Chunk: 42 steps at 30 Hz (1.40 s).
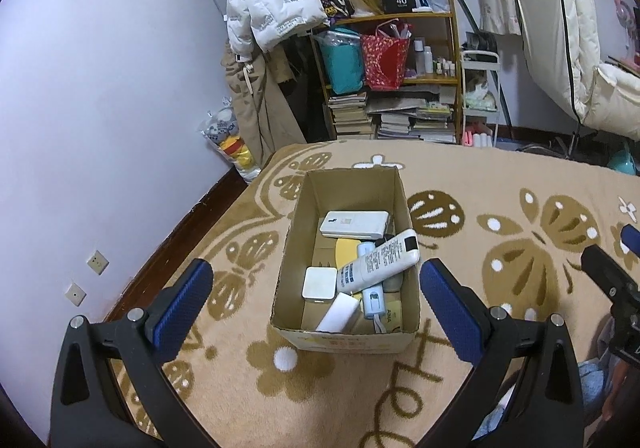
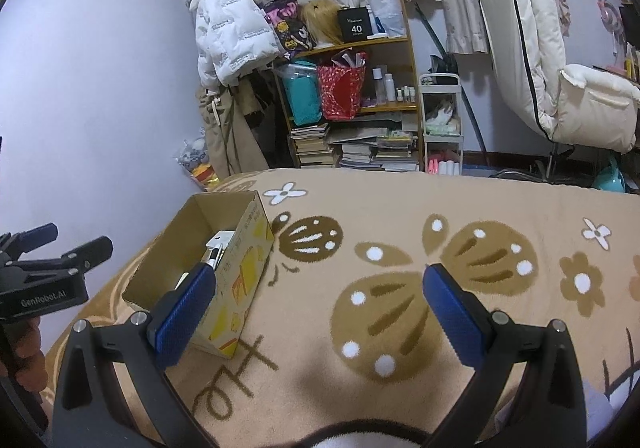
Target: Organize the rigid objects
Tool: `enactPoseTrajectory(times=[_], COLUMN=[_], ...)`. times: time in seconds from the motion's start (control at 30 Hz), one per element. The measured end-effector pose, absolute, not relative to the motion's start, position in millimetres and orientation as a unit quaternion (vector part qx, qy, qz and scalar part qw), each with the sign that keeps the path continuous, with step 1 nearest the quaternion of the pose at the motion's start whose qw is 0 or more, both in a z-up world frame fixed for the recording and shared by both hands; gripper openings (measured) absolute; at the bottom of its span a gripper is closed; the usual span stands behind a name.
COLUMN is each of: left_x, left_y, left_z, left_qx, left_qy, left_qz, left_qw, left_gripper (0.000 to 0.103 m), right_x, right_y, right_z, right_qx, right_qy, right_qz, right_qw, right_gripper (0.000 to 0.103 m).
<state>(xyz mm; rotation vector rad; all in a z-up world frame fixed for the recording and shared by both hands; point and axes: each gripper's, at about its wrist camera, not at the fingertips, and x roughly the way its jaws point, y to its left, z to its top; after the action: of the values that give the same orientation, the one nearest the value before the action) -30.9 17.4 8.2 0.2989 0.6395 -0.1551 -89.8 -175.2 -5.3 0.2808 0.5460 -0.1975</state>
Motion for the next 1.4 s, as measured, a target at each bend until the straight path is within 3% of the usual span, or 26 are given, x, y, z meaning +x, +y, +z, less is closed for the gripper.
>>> enactPoseTrajectory(times=[1.4], left_x=[-26], left_y=[29], left_z=[12], left_qx=[0.132], left_qy=[0.322], left_qz=[-0.058], left_qw=[0.936], left_gripper=[0.102], right_x=[-87], right_y=[-178], right_z=[-9], right_qx=[0.139], right_qy=[0.271], right_qz=[-0.103], right_qw=[0.947], right_gripper=[0.103])
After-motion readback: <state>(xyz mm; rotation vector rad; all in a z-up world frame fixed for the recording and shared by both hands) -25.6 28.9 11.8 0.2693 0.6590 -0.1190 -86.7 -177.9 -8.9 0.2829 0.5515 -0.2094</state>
